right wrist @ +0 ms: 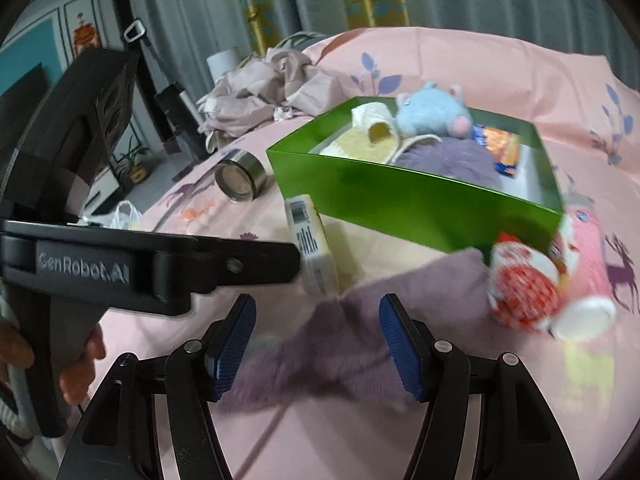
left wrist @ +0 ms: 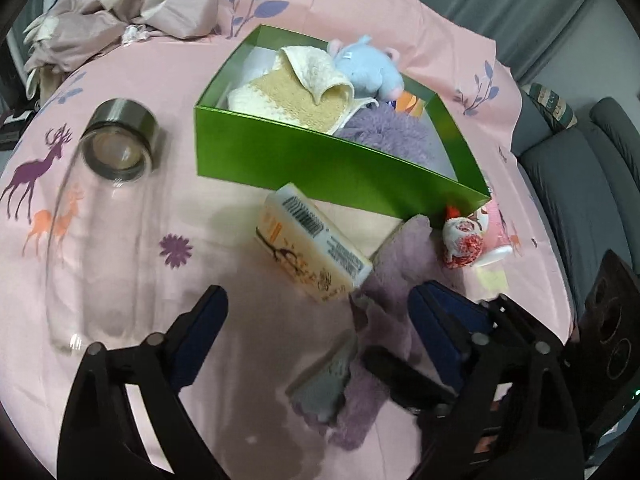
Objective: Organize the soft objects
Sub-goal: 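Grasp the cream soap bar beside the box with both tools, then carry the soap bar into the green box and open both tools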
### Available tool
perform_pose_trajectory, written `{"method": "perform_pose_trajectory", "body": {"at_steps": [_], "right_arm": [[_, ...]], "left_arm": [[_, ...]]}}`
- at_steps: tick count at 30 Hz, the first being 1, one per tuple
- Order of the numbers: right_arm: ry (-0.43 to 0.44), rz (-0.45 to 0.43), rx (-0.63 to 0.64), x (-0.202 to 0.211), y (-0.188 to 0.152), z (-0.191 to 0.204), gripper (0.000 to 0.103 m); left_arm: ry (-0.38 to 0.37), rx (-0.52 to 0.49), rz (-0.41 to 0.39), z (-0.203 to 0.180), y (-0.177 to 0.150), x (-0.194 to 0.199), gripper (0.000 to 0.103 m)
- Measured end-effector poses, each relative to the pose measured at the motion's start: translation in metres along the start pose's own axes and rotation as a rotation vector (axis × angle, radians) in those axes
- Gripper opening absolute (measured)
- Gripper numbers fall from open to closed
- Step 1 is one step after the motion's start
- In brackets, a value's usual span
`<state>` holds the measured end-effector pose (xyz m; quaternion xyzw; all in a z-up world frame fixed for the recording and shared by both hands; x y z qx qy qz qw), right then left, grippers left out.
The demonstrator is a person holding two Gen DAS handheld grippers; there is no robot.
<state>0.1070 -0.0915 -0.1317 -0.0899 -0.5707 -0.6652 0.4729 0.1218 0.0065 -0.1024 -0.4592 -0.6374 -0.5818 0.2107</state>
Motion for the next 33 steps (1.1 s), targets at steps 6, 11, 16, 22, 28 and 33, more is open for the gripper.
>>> {"method": "perform_pose_trajectory", "body": {"at_steps": [6,11,16,22,28,33], "right_arm": [[0.006,0.031,0.047,-0.028,0.008,0.006,0.066],[0.015,0.051,0.055,-0.042,0.013,0.006,0.062],[0.007,0.062,0.058,-0.047,0.013,0.004,0.047],[0.010,0.052,0.029,-0.043,0.014,0.000,0.039],[0.015,-0.015,0.031,-0.022,0.023,0.006,0.038],[0.010,-0.103,0.049,0.004,0.044,0.013,0.038]], "left_arm": [[-0.016,-0.011,0.033,0.004,0.009,-0.020,0.083],[-0.044,-0.002,0.057,0.006,0.014,-0.034,0.063],[-0.051,0.006,0.061,0.007,0.015,-0.038,0.056],[-0.053,-0.022,0.046,-0.001,0.016,-0.033,0.046],[-0.050,-0.067,-0.020,-0.012,0.028,-0.008,0.046],[-0.034,-0.119,-0.091,-0.024,0.046,0.016,0.046]]}}
Point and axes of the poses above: each gripper's, at about its wrist camera, not at the fingertips, and x roughly against the way its jaws point, z to its left, y to its top, the point moved 8 cm from there along -x, roughly the way its jaws point, and after that the axes turned 14 degrees about -x, right-handed, at the moved point
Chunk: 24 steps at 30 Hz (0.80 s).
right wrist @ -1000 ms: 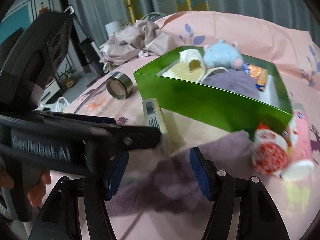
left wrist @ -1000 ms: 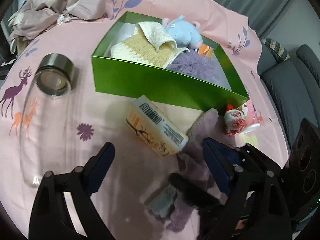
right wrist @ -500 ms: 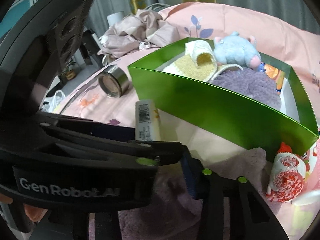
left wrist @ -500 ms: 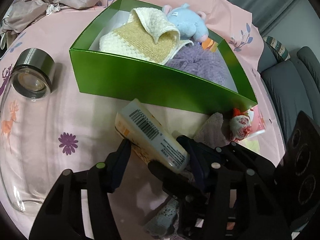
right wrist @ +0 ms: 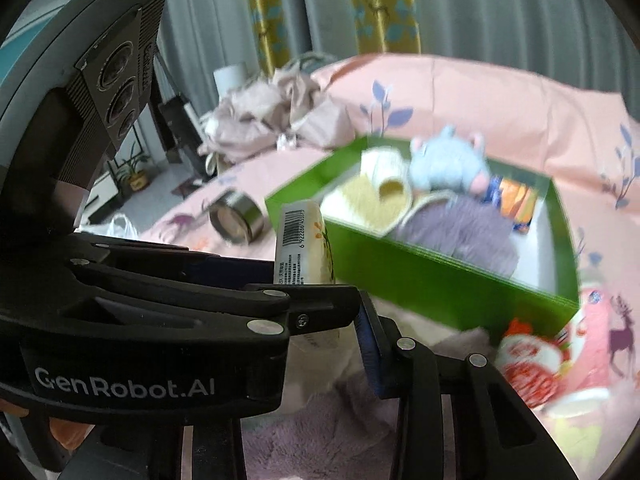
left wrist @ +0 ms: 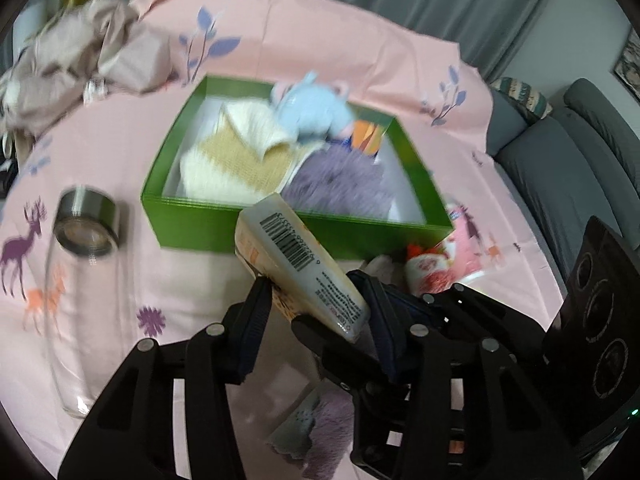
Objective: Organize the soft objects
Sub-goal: 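Carry the soap bar into the green box and open both tools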
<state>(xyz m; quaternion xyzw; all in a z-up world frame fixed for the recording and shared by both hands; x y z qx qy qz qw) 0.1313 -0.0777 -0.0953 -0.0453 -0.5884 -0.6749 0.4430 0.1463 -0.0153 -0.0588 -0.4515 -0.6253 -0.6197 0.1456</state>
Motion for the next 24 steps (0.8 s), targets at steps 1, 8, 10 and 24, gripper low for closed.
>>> {"method": "perform_pose_trajectory", "body": {"at_steps": [1,8,10,24], "right_arm": [[-0.002,-0.012,0.005,0.003,0.004,0.000,0.038],[-0.033,-0.084,0.010,0.014,0.036,-0.011,0.038],[-0.043,-0.102,0.001,0.015,0.046,-0.017,0.038],[-0.079,-0.172,-0.038,0.005,0.091,-0.056,0.038]], "left_arm": [[0.001,-0.008,-0.008,-0.001,0.004,0.002,0.046],[0.026,-0.096,-0.052,-0.015,0.042,0.003,0.044],[0.034,-0.120,-0.068,-0.019,0.054,0.001,0.044],[0.054,-0.194,-0.105,-0.023,0.103,-0.027,0.044]]}}
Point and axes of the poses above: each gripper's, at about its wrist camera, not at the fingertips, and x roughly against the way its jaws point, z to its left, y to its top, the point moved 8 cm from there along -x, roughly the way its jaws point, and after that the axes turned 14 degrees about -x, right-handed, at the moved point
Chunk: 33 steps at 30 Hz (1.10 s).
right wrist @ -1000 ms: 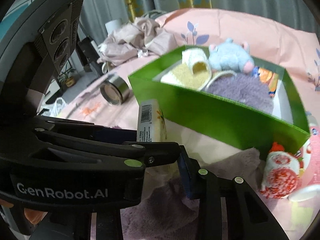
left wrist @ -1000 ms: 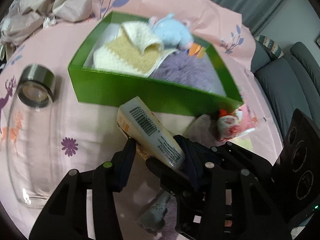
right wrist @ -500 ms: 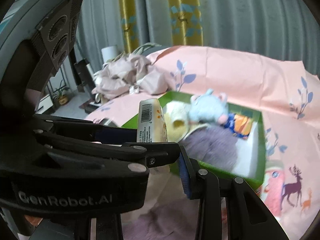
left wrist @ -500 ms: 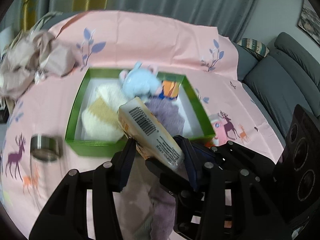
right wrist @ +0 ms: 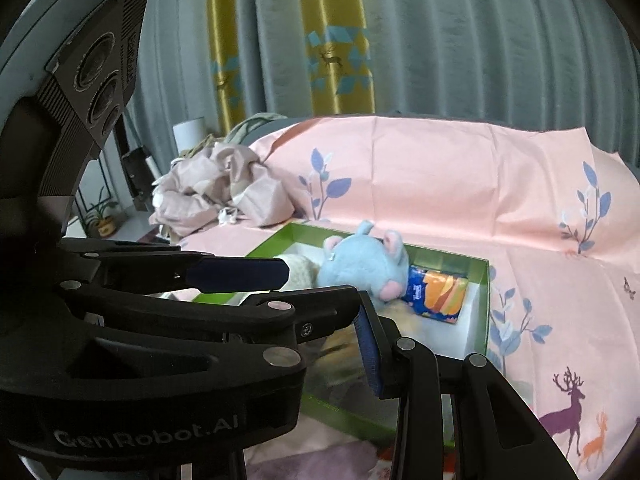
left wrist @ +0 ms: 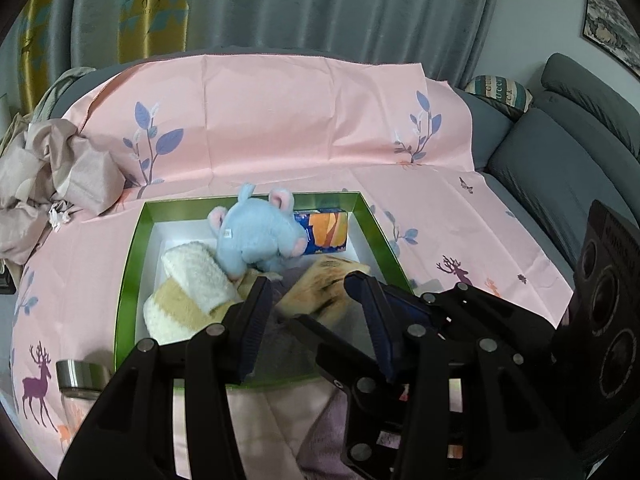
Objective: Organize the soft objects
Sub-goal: 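Carry the soap bar into the green box and open both tools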
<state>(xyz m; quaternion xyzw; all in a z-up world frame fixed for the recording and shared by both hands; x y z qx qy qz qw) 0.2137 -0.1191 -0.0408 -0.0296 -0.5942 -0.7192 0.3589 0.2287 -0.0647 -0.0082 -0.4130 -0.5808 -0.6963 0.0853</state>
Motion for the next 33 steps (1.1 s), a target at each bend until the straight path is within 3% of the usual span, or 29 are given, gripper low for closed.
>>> {"method": "perform_pose_trajectory", "body": {"at_steps": [7,9,10,12,14,17,23,33], "right_arm": [[-0.008,0.021,-0.021,-0.016,0.000,-0.014,0.038],[-0.013,0.047,-0.029,-0.024,-0.003,-0.017,0.038],[-0.021,0.060,-0.033,-0.027,-0.005,-0.019,0.038],[-0.039,0.078,-0.036,-0.032,-0.008,-0.021,0.039],[-0.060,0.090,-0.044,-0.034,-0.011,-0.025,0.048],[-0.067,0.090,-0.077,-0.030,-0.013,-0.033,0.057],[-0.088,0.083,-0.098,-0.008,-0.017,-0.044,0.060],[-0.105,0.072,-0.182,0.049,-0.047,-0.058,0.060]], "left_arm": [[-0.008,-0.003,0.034,0.004,0.001,-0.022,0.044],[-0.014,0.009,0.052,0.007,-0.003,-0.029,0.049],[-0.023,0.023,0.063,0.010,-0.006,-0.033,0.052],[-0.028,0.055,0.082,0.015,-0.011,-0.038,0.080],[-0.013,0.087,0.085,0.024,-0.015,-0.038,0.087],[-0.003,0.141,0.099,0.039,-0.023,-0.033,0.090],[0.006,0.206,0.088,0.056,-0.033,-0.015,0.102],[-0.016,0.218,0.098,0.039,-0.071,0.014,0.102]]}}
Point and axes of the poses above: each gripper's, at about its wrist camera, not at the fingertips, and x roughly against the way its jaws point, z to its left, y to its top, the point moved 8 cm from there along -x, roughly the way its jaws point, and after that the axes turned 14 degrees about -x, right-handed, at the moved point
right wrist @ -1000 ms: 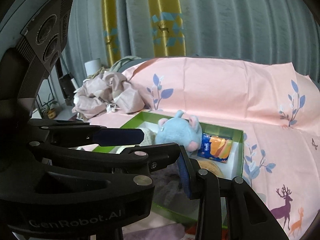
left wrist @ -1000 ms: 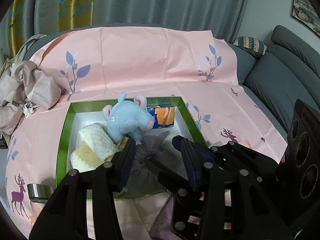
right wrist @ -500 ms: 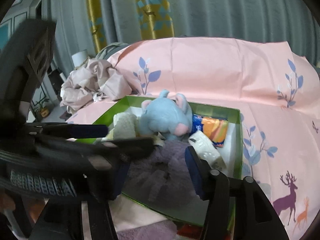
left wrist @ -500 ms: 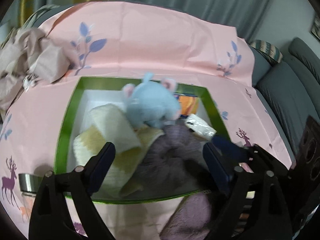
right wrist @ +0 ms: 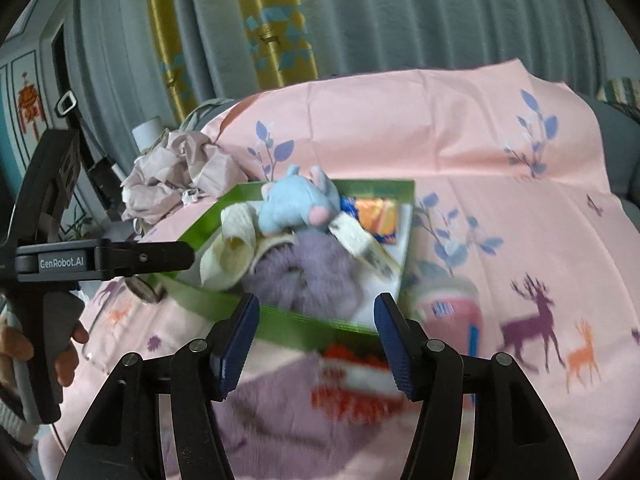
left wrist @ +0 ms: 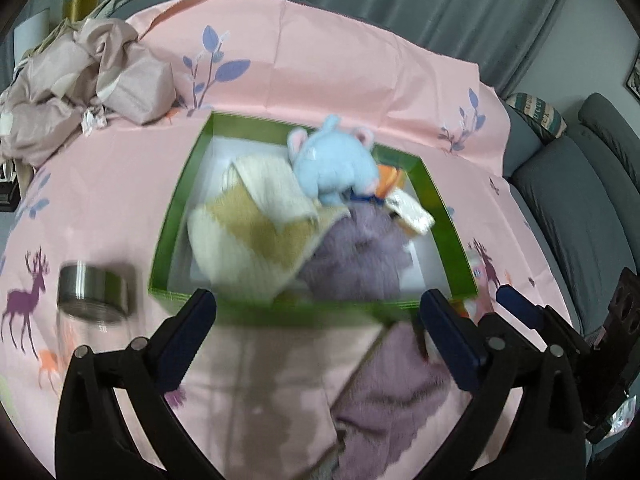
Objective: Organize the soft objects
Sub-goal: 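Carry the soap bar into the green box and open both tools, then move both tools to the purple towel and grasp its edge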
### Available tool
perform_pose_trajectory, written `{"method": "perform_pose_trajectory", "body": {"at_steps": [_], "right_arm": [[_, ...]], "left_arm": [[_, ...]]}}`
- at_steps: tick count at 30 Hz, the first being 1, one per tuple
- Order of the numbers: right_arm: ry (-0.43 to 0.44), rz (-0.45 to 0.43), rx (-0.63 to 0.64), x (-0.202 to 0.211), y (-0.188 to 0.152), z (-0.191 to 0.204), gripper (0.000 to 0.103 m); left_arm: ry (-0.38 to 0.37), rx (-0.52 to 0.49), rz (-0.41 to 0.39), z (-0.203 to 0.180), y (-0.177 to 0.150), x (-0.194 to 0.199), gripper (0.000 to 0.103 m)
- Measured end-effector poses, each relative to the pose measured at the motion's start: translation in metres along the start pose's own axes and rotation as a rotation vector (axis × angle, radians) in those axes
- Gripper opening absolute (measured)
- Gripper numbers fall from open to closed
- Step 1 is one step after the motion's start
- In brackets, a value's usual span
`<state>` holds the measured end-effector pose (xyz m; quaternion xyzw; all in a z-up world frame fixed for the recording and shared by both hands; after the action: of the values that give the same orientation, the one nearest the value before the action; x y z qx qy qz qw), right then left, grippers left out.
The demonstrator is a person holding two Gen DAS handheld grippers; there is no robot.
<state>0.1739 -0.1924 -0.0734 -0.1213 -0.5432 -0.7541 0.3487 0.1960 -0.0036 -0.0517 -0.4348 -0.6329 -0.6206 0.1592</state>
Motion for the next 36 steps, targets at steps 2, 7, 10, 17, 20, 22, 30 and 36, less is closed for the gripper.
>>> {"method": "perform_pose_trajectory", "body": {"at_steps": [2,7,10,17,20,22,30,36], "right_arm": [[-0.005,0.008,-0.005,0.008,-0.011,-0.004,0.060],[-0.029,0.036,-0.012,0.022,-0.035,-0.013,0.060],[-0.032,0.066,-0.017,0.028,-0.053,-0.018,0.060],[-0.020,0.114,-0.030,0.030,-0.081,-0.020,0.060],[-0.002,0.131,-0.058,0.027,-0.087,-0.020,0.060],[-0.002,0.144,-0.068,0.024,-0.092,-0.020,0.060],[-0.006,0.182,-0.101,0.015,-0.104,-0.024,0.060],[-0.005,0.192,-0.116,0.011,-0.105,-0.025,0.060]], "left_arm": [[-0.016,-0.004,0.007,-0.006,-0.011,0.003,0.102],[-0.044,-0.026,0.038,-0.023,-0.040,0.007,0.102],[-0.062,-0.033,0.050,-0.030,-0.054,0.010,0.102],[-0.100,-0.042,0.087,-0.044,-0.090,0.016,0.102],[-0.120,-0.051,0.119,-0.050,-0.107,0.014,0.102],[-0.136,-0.058,0.141,-0.055,-0.118,0.012,0.102],[-0.054,-0.121,0.164,-0.060,-0.133,0.008,0.102],[-0.002,-0.175,0.169,-0.066,-0.135,0.002,0.102]]}}
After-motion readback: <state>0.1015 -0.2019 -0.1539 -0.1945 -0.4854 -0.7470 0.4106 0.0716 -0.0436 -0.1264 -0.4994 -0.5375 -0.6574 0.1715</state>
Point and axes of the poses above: each gripper's, at about its wrist camera, not at the fingertips, and x roughly against the way its jaws point, z to its left, y to its top, the point moved 8 cm from there along -x, roughly the way its jaws point, and after that the axes turned 14 degrees about -x, right-handed, at the moved point
